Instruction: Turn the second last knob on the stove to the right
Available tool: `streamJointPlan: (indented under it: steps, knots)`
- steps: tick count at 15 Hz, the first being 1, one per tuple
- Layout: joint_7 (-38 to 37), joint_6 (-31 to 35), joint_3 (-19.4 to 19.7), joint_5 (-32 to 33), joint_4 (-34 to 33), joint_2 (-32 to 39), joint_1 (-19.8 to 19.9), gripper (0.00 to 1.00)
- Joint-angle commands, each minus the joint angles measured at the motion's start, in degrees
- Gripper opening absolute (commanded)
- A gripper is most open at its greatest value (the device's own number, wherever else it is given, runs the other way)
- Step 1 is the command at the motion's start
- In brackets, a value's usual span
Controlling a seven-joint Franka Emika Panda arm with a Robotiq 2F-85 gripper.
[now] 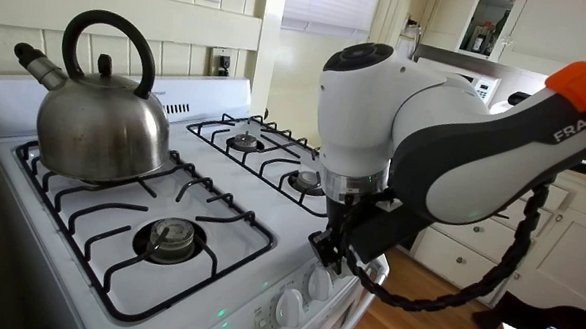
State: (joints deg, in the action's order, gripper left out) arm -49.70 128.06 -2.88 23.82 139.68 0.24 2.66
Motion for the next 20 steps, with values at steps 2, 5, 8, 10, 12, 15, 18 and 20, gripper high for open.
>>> streamJointPlan:
  steps: [2,5,8,10,12,15,18,20]
  knots:
    - [-2.49,1.86,1.66,2.20,-0.56,1.56,-0.92,0.98]
    - [-2.59,2.07,1.95,2.10,-0.37,1.54,-1.02,0.59]
    - [-2.90,2.67,1.96,2.06,-0.35,1.55,-1.39,0.35]
    - [-3.06,3.21,1.97,2.21,-0.28,1.56,-1.72,0.20]
    - [-3.22,3.58,2.03,2.27,-0.19,1.53,-1.95,0.12]
    - [-3.10,3.61,2.23,1.85,-0.08,1.40,-1.81,0.10]
    - [-3.44,3.44,2.52,1.06,0.09,1.26,-1.55,0.07]
    - [-4.13,3.31,2.70,0.79,0.29,1.15,-1.41,0.07]
